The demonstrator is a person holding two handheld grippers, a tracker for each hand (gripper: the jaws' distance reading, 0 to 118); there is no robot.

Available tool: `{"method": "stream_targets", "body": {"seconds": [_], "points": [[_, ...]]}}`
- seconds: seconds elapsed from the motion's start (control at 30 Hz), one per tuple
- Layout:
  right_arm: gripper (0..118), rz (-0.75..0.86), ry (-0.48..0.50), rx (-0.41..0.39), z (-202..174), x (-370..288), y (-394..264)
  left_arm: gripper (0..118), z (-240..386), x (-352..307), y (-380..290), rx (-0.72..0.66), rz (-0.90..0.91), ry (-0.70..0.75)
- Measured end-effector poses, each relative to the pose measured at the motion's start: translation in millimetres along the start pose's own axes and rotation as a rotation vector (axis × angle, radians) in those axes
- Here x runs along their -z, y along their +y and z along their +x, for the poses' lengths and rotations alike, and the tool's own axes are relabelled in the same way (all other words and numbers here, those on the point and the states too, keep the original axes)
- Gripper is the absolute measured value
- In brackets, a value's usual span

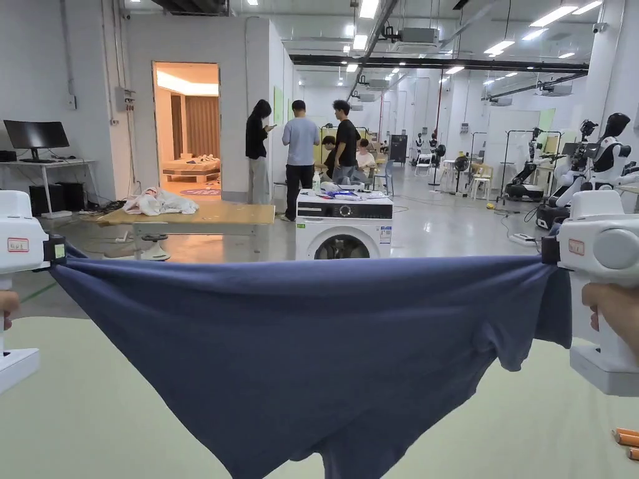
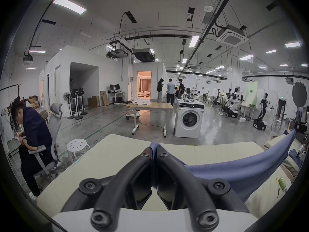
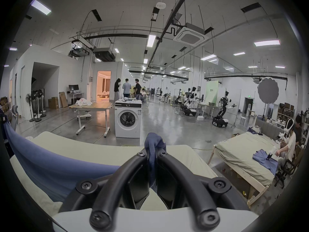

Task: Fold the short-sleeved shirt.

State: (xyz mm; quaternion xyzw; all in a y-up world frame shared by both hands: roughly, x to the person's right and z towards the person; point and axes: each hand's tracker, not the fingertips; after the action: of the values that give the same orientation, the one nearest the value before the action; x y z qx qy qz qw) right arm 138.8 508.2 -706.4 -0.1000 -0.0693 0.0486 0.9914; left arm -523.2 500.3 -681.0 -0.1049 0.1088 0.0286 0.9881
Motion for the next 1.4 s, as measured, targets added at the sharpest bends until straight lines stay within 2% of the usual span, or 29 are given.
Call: {"method": "stream_targets", "body": {"seconds": [0.2,0.43,0.5,0.57,0.63,0.73,0.8,1.0,1.17,1.4], "points": [[3,0.034,-0.015,-0.034,-2.3,11.2,-3.9,0,3.3,4.4,-6.8,0.031,0.015,0.003],[3,-0.041,-0.011,-0.031,-2.8,11.5,-77.0,0,-1.0,1.9,-77.1,0.038,-0.042,-0.019],[3,-0.061,-0.009,-0.005,-1.0,5.3,-109.7,0,-5.3,-4.1,-109.1,0.015,-0.056,-0.034],[3,-0.112,0.011,0.061,4.8,1.6,-146.0,0,-9.8,-11.5,-145.3,0.001,-0.074,-0.028],[3,-0.159,0.014,0.081,7.9,-4.9,-179.1,0,-16.6,-19.5,-178.6,-0.042,-0.113,-0.023],[3,-0.189,0.006,0.032,10.4,-14.1,-224.2,0,-22.5,-34.8,-223.5,-0.041,-0.168,-0.029],[3,-0.196,0.004,0.026,10.0,-25.2,-246.1,0,-21.9,-47.0,-245.9,-0.015,-0.176,-0.025],[3,-0.204,0.001,-0.108,1.3,-66.0,-289.6,0,-26.8,-90.6,-284.1,-0.012,-0.187,-0.011],[3,-0.185,-0.009,-0.128,3.6,-106.5,-301.0,0,-28.1,-130.9,-289.2,0.027,-0.16,-0.011],[3,-0.22,-0.011,-0.106,14.4,-161.1,-316.0,0,-46.6,-176.2,-305.1,-0.025,-0.166,-0.001]]}}
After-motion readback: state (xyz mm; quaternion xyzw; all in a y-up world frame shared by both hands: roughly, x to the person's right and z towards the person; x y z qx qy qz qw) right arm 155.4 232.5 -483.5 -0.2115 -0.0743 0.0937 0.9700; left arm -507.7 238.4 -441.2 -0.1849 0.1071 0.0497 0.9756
